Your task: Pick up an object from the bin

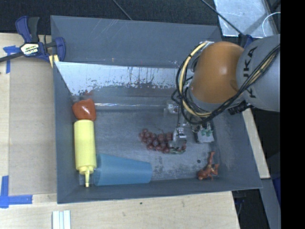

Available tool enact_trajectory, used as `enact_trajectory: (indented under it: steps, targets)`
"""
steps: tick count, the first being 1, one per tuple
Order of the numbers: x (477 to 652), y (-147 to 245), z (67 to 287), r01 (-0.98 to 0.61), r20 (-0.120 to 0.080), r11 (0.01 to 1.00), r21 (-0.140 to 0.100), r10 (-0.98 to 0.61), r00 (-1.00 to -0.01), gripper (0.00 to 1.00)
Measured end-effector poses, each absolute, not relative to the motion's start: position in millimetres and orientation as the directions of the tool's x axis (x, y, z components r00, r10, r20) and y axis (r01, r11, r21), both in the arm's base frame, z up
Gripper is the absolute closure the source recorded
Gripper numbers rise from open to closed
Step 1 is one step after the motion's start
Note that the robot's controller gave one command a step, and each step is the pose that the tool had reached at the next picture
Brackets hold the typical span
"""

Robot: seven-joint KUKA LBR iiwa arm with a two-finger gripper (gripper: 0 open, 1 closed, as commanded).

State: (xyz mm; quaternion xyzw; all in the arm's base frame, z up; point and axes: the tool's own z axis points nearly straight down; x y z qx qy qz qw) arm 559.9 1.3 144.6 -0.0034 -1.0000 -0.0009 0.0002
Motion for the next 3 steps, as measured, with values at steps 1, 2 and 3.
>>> enact_trajectory:
  steps: [1, 2, 3]
  targets:
    - [560.6, -3, 149, 0.007, -0.010, 1.000, 0.000, 0.007, -1.000, 0.00]
    - [564.5, -41, 168, -0.042, -0.014, 0.999, -0.003, -0.042, -0.999, 0.00]
    - [545.9, -17, 67, -0.143, -0.009, 0.990, 0.000, -0.143, -0.990, 0.00]
